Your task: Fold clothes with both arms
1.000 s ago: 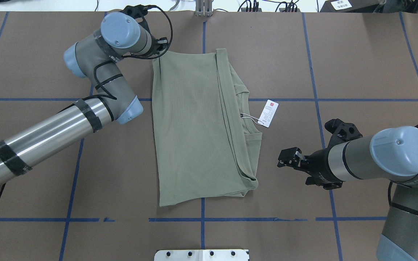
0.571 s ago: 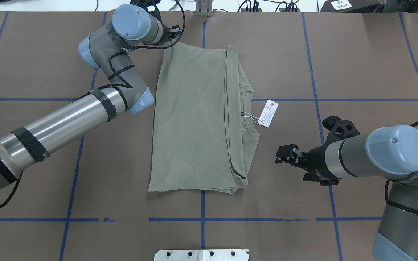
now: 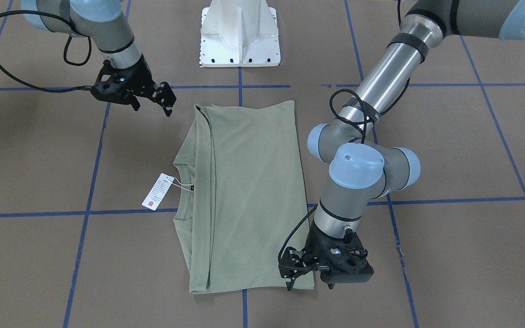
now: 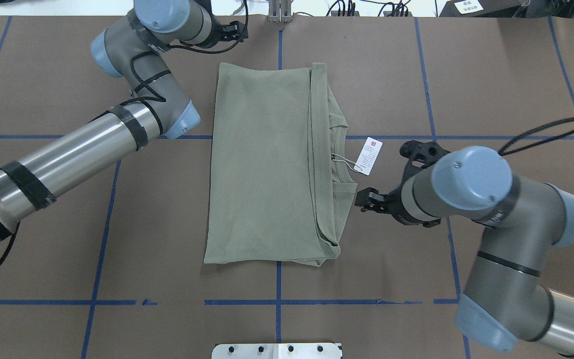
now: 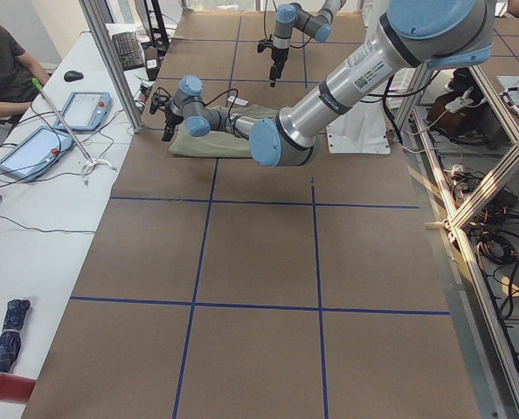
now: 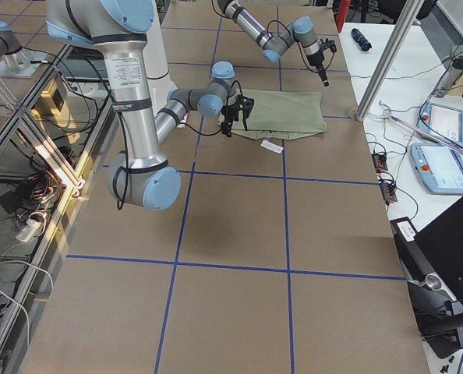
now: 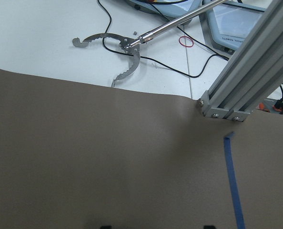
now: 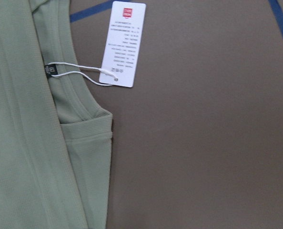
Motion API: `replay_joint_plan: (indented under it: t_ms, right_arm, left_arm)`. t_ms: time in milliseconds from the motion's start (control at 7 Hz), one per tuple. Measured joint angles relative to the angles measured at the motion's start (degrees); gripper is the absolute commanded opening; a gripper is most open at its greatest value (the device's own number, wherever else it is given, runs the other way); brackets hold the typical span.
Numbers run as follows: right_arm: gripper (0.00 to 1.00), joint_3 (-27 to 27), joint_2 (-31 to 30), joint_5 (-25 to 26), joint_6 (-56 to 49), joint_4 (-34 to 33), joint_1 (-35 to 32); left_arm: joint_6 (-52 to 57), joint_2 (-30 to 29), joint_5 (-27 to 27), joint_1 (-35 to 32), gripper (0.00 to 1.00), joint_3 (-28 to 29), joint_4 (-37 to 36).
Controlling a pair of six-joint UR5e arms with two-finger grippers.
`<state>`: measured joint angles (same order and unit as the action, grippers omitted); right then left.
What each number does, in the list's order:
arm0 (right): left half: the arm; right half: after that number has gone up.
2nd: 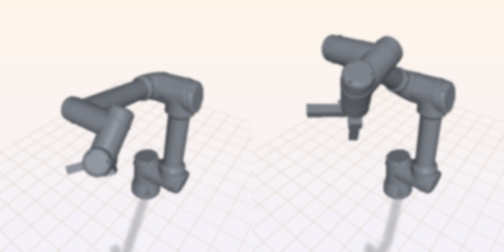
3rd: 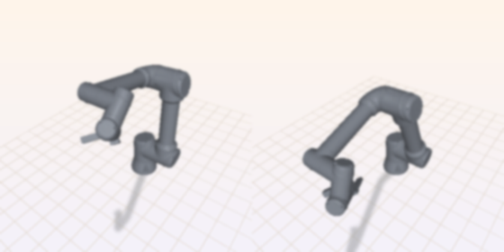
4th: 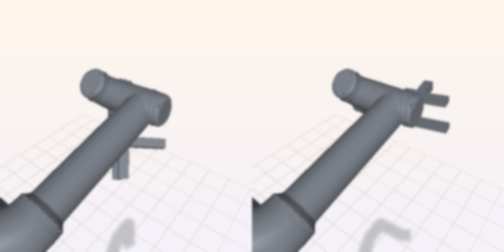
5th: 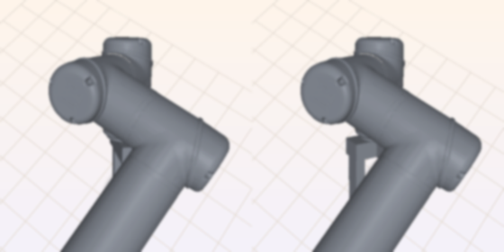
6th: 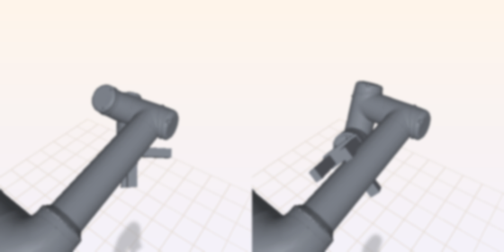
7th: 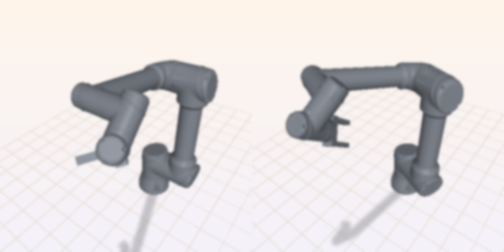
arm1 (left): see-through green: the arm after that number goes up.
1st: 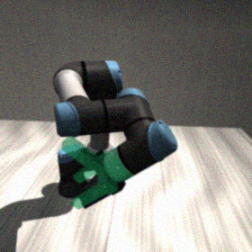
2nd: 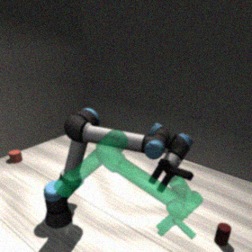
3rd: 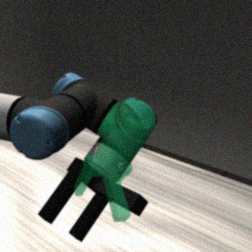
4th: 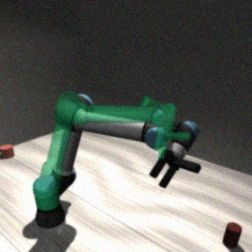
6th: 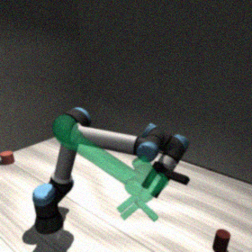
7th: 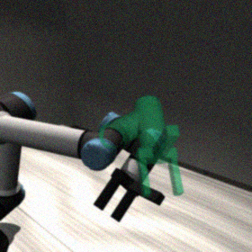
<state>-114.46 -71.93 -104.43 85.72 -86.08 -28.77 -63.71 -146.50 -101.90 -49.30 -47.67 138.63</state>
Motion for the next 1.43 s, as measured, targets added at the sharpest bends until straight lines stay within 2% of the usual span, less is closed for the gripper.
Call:
replay_joint_plan:
  t_ms: [143,286,429,714,857,1000,1429]
  right_arm:
    - [1.00,3.8,5.1,0.3,-4.3,-2.7,-0.1]
    - [1.00,6.8,8.2,0.4,-9.2,-3.6,-0.1]
    - [1.00,8.9,10.2,0.5,-13.8,-4.0,0.1]
    - [1.00,11.4,12.5,1.5,-18.4,-4.0,2.3]
    - [1.00,12.9,13.7,2.5,-20.2,-4.0,3.9]
    - [1.00,14.2,14.5,3.3,-21.0,-4.0,5.0]
    - [1.00,15.3,14.3,3.9,-21.6,-4.0,6.5]
  left_arm:
    - [2.7,4.3,-3.9,-1.1,1.00,-5.4,-2.0]
    - [5.0,10.4,-6.8,-1.7,1.00,-13.7,-4.5]
    - [6.2,17.0,-8.2,-1.9,1.00,-24.0,-8.1]
    - [6.9,23.2,-8.9,-1.9,1.00,-40.2,-18.9]
    - [6.9,23.9,-9.0,-1.7,1.00,-44.4,-22.6]
    - [6.9,24.1,-9.0,-1.6,1.00,-46.2,-24.0]
    - [6.3,24.1,-9.6,-1.2,1.00,-47.1,-24.8]
